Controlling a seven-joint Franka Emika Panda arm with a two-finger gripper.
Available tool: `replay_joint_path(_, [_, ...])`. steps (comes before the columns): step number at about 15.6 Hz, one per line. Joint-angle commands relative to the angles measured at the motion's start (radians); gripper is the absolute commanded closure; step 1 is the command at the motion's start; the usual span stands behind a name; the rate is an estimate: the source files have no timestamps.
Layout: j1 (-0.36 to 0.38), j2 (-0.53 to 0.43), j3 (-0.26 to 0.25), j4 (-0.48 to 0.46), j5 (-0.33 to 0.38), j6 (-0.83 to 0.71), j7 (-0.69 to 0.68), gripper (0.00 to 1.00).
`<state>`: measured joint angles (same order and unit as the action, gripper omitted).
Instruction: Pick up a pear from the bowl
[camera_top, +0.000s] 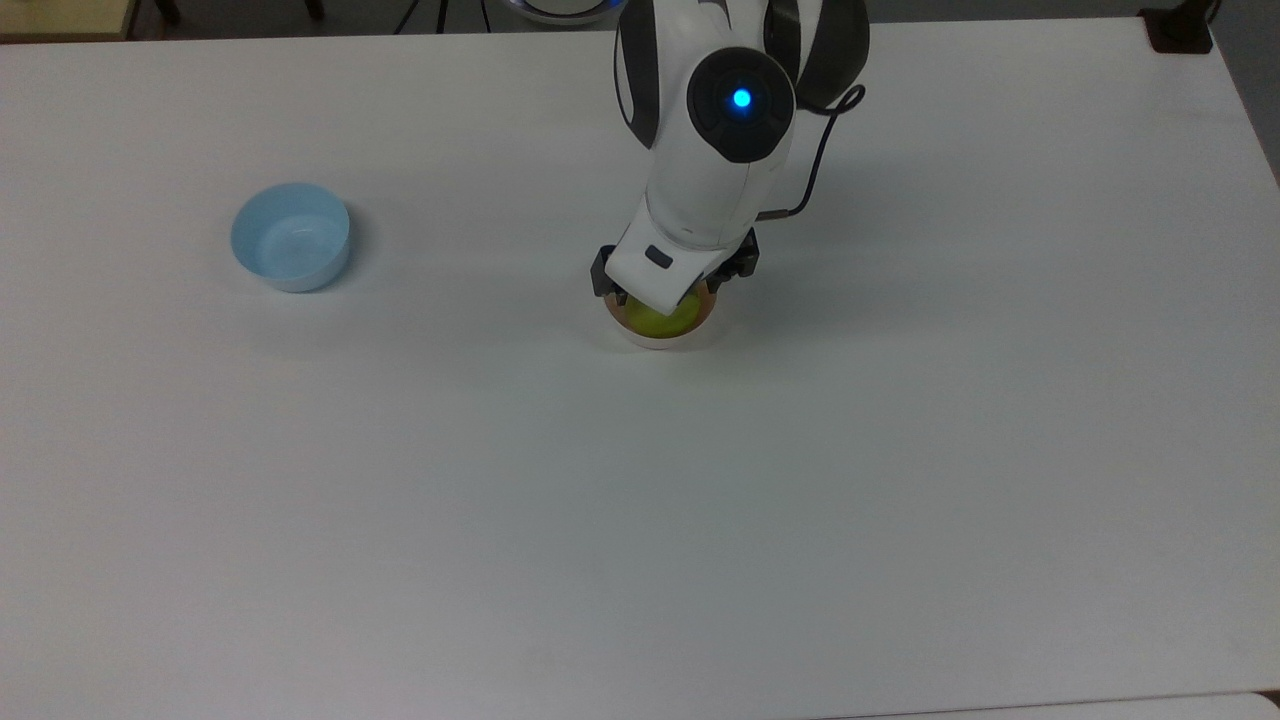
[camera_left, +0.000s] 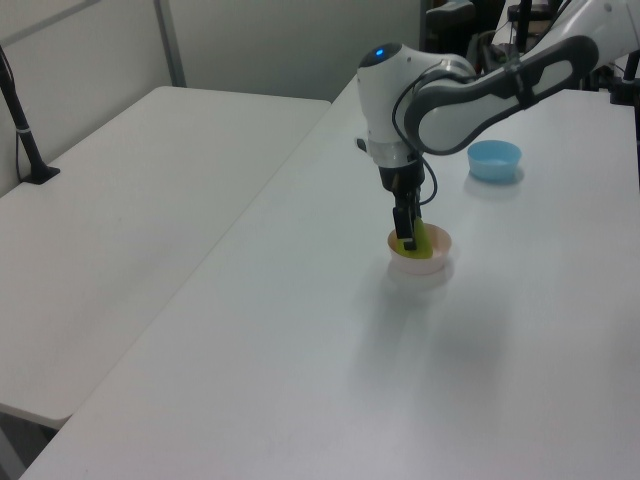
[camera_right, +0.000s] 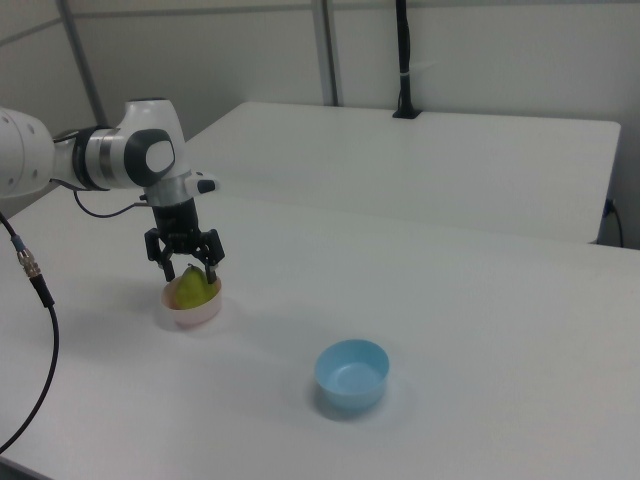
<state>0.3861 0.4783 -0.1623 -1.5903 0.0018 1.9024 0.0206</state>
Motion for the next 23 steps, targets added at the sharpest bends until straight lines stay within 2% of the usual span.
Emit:
replay_joint_path(1, [0.013, -0.009, -0.008, -0.031, 0.001, 0.038, -0.002, 0.1])
replay_joint_path(3, [0.019, -0.009, -0.01, -0.036, 0.001, 0.038, -0.001, 0.3])
replay_joint_path(6, [0.019, -0.012, -0.008, -0.037, 0.001, 0.037, -0.001, 0.76])
replay_joint_path(7, [0.019, -0.015, -0.008, -0.036, 0.001, 0.027, -0.001, 0.84])
replay_joint_path(15, [-0.013, -0.176, -0.008, -0.027, 0.029, -0.08, 0.002, 0.83])
replay_joint_path(18, [-0.071, -0.207, -0.01, -0.004, 0.04, -0.126, -0.005, 0.82])
replay_joint_path(23, [-0.225, -0.208, -0.006, 0.012, 0.03, -0.123, -0.062, 0.82])
